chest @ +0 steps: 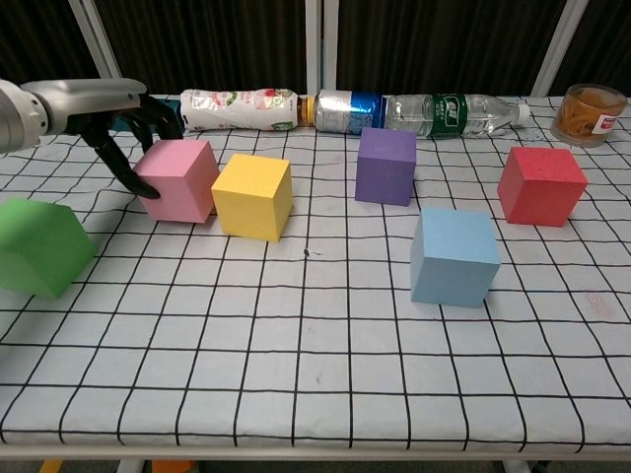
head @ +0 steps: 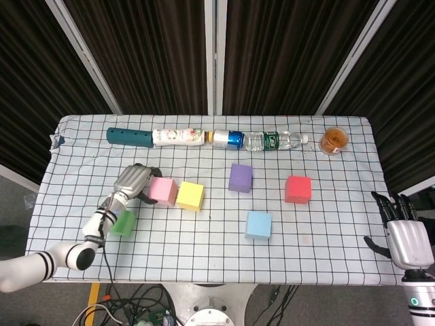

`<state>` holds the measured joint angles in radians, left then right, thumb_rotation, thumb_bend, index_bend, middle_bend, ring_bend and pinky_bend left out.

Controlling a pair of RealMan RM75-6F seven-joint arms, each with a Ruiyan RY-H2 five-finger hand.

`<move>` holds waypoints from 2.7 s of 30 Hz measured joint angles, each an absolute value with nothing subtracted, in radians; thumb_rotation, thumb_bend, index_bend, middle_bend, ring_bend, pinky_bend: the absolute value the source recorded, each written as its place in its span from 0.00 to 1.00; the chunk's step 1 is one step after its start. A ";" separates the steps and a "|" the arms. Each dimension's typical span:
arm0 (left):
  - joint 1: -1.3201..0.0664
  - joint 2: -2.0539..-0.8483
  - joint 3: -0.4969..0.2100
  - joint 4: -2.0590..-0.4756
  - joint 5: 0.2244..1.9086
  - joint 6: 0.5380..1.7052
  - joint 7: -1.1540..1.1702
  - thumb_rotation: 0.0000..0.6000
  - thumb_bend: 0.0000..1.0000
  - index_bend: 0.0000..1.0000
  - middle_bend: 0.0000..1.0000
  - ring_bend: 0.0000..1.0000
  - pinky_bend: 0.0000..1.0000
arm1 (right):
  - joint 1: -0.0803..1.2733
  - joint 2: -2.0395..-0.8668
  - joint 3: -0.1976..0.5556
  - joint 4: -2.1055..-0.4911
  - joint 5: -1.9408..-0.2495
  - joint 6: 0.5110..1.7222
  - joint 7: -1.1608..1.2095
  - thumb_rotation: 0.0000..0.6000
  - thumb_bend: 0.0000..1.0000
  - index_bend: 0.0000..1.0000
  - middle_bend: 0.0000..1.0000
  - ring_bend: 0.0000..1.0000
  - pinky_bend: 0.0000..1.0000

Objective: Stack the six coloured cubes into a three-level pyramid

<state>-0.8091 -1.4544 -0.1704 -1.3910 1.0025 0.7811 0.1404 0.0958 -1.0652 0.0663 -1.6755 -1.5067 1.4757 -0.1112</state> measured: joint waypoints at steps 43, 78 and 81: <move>-0.882 -1.567 -0.178 -1.488 0.747 0.922 0.446 1.00 0.10 0.43 0.45 0.40 0.25 | 0.091 -1.067 0.066 -1.650 -1.501 1.471 -0.079 1.00 0.10 0.01 0.15 0.02 0.07; -0.905 -1.595 -0.183 -1.490 0.680 0.938 0.502 1.00 0.09 0.28 0.31 0.40 0.25 | 0.087 -1.071 0.066 -1.635 -1.498 1.473 -0.059 1.00 0.12 0.01 0.15 0.02 0.07; -0.904 -1.593 -0.183 -1.494 0.678 0.939 0.502 1.00 0.09 0.24 0.26 0.38 0.24 | 0.086 -1.070 0.067 -1.635 -1.498 1.473 -0.060 1.00 0.12 0.01 0.15 0.02 0.07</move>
<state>-0.9045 -1.5931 -0.1830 -1.4942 0.6777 0.9391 0.5019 0.0863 -1.0702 0.0666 -1.6355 -1.4983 1.4733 -0.0596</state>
